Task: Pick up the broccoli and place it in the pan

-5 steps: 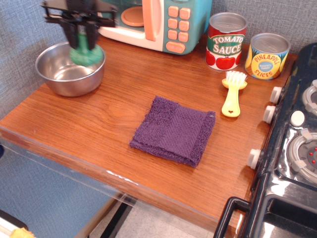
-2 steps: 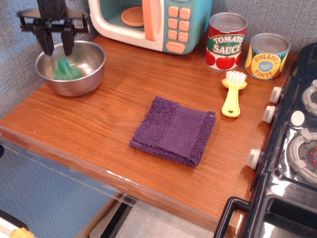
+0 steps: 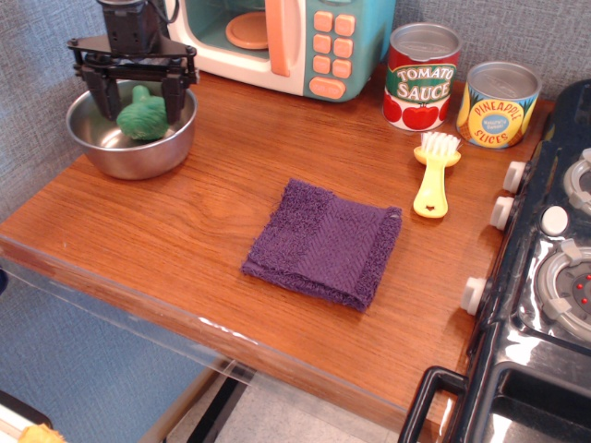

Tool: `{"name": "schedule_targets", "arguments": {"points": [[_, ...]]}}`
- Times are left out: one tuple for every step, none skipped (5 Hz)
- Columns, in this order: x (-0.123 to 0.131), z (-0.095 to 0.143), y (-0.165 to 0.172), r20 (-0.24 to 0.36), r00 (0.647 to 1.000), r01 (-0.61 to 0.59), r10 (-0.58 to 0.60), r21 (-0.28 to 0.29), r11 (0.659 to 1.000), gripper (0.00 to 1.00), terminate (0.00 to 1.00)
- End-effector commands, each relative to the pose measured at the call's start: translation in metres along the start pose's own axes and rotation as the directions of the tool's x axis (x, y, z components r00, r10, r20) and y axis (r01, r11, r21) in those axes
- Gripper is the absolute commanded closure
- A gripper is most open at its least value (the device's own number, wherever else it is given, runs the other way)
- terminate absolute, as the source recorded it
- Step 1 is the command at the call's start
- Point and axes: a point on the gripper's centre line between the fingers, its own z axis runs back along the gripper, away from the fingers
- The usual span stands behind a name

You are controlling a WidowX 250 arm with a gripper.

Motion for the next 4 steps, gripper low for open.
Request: {"name": "schedule_targets", "arguments": {"points": [[-0.021,0.082,-0.040,0.177,0.960,0.239,-0.216,-0.122,0.963,0.00,0.00],[-0.031,0.065,-0.051,0.117,0.955,0.285,-0.271,-0.118,0.951,0.00,0.00],[-0.031,0.065,-0.051,0.117,0.955,0.285,-0.271,-0.118,0.951,0.00,0.00],[-0.031,0.065,-0.051,0.117,0.955,0.285,-0.271,-0.118,0.951,0.00,1.00]]}}
